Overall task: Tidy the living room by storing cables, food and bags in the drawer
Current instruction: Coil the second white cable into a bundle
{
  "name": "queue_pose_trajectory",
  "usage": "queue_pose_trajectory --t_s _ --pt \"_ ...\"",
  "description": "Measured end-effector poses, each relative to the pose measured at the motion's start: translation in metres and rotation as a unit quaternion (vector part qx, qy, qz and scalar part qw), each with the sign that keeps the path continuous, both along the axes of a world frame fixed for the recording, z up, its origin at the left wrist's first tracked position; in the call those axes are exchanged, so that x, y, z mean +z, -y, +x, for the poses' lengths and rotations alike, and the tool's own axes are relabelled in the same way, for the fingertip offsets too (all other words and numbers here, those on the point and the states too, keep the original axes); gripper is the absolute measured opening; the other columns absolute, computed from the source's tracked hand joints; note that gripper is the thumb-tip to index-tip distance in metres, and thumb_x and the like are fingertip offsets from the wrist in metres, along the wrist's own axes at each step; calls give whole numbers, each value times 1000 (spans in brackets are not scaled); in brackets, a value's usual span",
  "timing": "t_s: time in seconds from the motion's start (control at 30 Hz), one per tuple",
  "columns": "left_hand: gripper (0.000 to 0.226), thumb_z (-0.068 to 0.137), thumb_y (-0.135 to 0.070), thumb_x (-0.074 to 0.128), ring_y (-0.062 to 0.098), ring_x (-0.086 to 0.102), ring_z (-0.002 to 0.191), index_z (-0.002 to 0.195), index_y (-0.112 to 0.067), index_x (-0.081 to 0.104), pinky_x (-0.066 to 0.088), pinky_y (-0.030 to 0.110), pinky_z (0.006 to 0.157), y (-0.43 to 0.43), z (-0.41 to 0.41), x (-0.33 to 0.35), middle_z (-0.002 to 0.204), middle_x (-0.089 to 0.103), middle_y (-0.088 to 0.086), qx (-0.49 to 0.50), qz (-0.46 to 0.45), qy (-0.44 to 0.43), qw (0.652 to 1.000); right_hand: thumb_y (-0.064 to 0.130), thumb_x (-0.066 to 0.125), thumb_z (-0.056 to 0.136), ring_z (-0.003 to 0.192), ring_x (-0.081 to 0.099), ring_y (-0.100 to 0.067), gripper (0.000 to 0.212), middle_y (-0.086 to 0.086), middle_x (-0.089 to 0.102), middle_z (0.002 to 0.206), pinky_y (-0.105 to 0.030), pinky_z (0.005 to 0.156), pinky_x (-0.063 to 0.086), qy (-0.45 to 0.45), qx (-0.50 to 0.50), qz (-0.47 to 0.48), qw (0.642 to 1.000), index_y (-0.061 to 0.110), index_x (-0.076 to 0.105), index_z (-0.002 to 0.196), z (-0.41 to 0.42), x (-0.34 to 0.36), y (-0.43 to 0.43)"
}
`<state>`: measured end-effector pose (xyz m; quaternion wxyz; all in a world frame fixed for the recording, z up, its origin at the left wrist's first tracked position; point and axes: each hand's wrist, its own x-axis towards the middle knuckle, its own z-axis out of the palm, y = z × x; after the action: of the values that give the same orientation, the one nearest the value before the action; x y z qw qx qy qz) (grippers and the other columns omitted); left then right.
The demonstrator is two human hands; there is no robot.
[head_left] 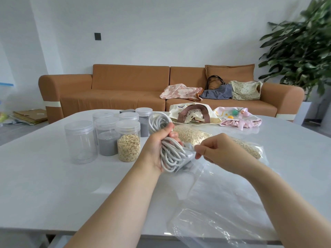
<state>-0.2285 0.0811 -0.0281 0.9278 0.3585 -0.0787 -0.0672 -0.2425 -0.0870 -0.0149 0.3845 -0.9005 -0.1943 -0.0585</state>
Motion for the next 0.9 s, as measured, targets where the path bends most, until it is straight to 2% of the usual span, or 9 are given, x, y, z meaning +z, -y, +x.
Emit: queue_pose_trajectory --t_s 0.13,0.23,0.3,0.43,0.5,0.6,0.67,0.77,0.9 --pt "26 89 -19 60 11 47 37 66 -11 50 43 20 42 -10 10 -1 47 50 -3 109 120 -47 986 10 51 92 51 36 -13 29 2 46 56 -24 50 30 61 -31 -89 994 21 70 73 7 -3 9" --pt "27 86 -17 66 13 48 35 64 -7 55 42 21 41 -5 10 -4 48 54 0 186 237 -38 953 4 52 91 76 48 -16 24 2 58 77 -28 66 34 129 -56 -113 984 17 69 81 11 -5 10" --pt "24 83 -18 70 16 50 39 67 -6 58 45 27 49 -3 10 -6 47 55 -1 217 274 -44 936 15 60 89 80 50 -19 13 4 56 75 -28 65 29 170 -88 -123 974 16 66 78 11 -3 10" --pt "25 83 -17 70 17 50 36 66 -5 57 45 26 48 -10 13 -5 47 54 1 237 249 -84 935 45 71 75 61 45 -25 48 -6 50 56 -31 53 30 195 -183 -85 960 5 49 59 12 3 19" --pt "27 83 -17 70 17 50 34 64 -5 55 44 25 47 -13 13 -4 47 53 2 238 234 -99 937 40 67 81 62 47 -29 45 -11 54 58 -31 53 31 194 -187 -59 961 2 52 61 13 4 23" --pt "27 83 -19 70 17 50 35 65 -6 56 44 26 48 -12 12 -4 47 54 1 216 245 -100 940 17 58 90 63 47 -17 25 -1 55 63 -24 56 33 185 -141 -36 972 13 57 65 14 3 23" --pt "23 83 -20 70 18 51 40 69 -6 59 46 28 51 -9 11 -5 50 56 0 189 262 -92 942 7 56 90 64 48 -11 25 4 56 66 -18 57 34 194 -97 -15 976 18 60 68 11 4 21" --pt "17 82 -18 71 19 52 45 74 -6 61 47 30 56 -4 9 -8 57 58 3 151 286 -70 944 2 61 87 73 56 -11 28 8 65 72 -16 68 40 185 -11 -4 983 25 67 72 6 9 17" --pt "31 71 -34 77 18 54 46 72 -7 62 48 27 53 4 5 -8 58 60 4 52 305 -66 949 6 69 82 57 51 -1 22 14 62 57 -10 60 39 137 35 16 990 25 74 73 -2 15 10"
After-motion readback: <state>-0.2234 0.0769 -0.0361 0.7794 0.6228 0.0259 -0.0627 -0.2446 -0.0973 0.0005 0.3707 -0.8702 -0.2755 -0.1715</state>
